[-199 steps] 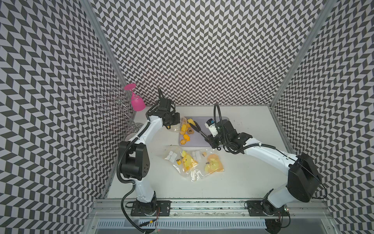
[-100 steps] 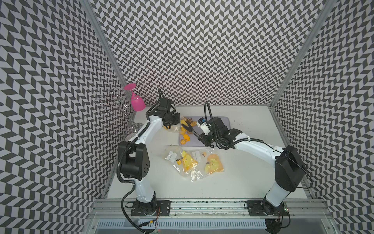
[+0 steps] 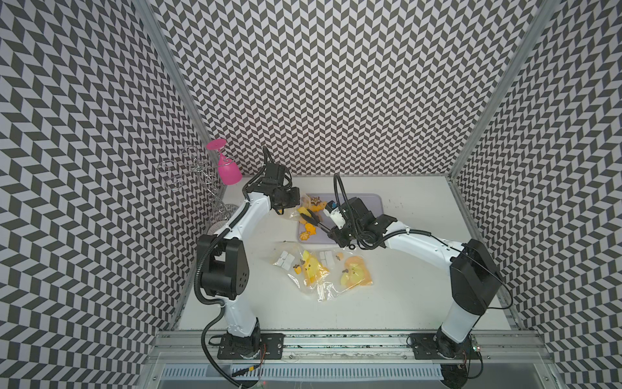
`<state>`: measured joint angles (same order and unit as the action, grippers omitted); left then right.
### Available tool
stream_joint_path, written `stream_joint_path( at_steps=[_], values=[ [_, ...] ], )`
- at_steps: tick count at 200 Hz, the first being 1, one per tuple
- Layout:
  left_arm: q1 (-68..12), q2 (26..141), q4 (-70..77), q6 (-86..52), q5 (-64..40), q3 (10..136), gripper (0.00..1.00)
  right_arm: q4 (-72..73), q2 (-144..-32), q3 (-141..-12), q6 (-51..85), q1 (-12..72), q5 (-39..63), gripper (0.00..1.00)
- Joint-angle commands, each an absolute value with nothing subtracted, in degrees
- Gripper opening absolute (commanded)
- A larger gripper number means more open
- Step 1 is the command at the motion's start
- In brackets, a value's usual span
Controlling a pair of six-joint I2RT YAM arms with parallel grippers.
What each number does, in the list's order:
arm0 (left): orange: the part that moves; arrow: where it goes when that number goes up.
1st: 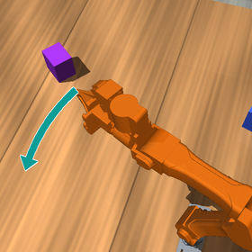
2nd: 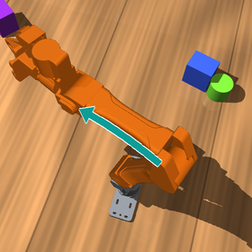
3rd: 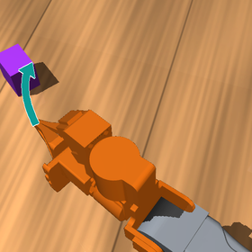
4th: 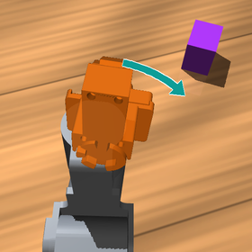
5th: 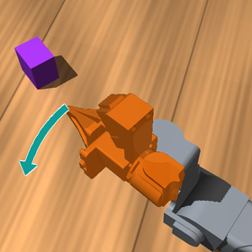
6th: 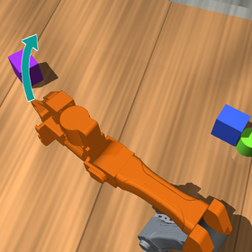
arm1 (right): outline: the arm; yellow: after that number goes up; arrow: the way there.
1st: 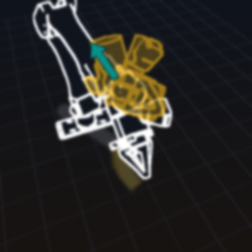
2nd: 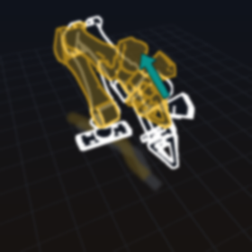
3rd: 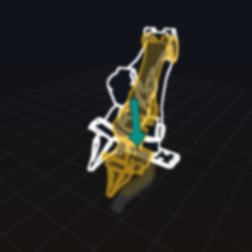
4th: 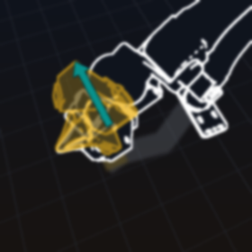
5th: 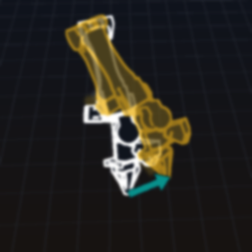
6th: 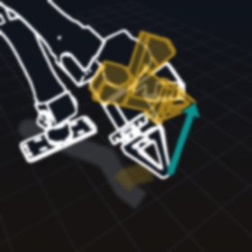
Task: Put the cookies into a resealable bag to prevent moisture
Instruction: Place the cookie in the ziploc bag.
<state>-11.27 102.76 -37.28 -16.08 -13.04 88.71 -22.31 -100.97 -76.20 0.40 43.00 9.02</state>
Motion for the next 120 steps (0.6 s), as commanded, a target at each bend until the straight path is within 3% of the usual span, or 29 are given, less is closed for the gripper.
stream_joint_path(
  at_steps=[1,120],
  values=[
    [-11.76,103.28,-36.12,-15.21,-13.90,88.23,0.00,-19.63,-101.49,-79.49,-0.61,43.42,7.29,0.14],
    [-12.40,103.30,-36.11,-14.48,-14.74,88.24,0.00,-25.90,-113.28,-92.89,-1.62,43.42,6.25,0.13]
  ],
)
